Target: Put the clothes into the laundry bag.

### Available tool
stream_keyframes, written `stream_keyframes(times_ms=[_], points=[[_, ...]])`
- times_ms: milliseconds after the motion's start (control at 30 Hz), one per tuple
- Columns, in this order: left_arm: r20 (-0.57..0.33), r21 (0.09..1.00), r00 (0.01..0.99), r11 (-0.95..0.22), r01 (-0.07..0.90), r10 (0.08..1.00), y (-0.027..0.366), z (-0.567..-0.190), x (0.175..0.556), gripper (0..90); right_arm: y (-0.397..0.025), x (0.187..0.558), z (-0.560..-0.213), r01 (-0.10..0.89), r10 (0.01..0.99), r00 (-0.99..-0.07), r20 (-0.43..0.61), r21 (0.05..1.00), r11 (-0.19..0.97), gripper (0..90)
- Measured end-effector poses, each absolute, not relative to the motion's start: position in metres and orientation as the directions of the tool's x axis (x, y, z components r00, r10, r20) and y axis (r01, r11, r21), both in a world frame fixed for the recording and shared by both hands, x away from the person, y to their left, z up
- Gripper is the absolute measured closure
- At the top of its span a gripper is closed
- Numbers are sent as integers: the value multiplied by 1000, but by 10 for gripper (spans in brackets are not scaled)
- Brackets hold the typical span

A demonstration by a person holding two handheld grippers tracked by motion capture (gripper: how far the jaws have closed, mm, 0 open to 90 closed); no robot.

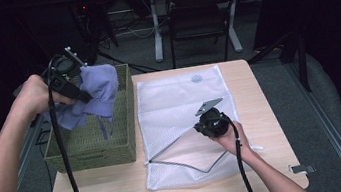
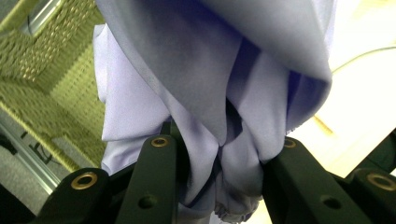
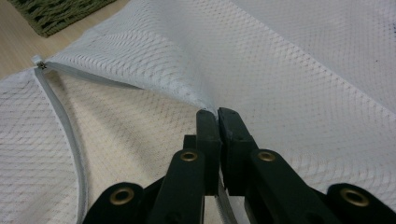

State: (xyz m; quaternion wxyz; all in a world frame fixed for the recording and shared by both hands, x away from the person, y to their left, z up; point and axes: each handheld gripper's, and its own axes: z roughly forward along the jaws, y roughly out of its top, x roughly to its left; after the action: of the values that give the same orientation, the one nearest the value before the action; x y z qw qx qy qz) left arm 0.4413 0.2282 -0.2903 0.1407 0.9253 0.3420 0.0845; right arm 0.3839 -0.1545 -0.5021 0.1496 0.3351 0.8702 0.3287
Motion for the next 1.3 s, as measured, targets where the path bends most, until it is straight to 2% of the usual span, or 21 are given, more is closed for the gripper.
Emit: stream_keyframes(times_ms=[833,1100,1300], points=[[64,287,883,-856,429,464,147,-280,424,728,-158,384,-501,491,688,-725,-31,677,549,878],[54,278,916,-887,370,399,121,-289,415,727,-160,384,-500,491,689,-724,-31,678,547,878],[35,237,938,-915,327,345,107,-303,410,726,-161,384,-500,491,690,-723,-31,679,546,878]])
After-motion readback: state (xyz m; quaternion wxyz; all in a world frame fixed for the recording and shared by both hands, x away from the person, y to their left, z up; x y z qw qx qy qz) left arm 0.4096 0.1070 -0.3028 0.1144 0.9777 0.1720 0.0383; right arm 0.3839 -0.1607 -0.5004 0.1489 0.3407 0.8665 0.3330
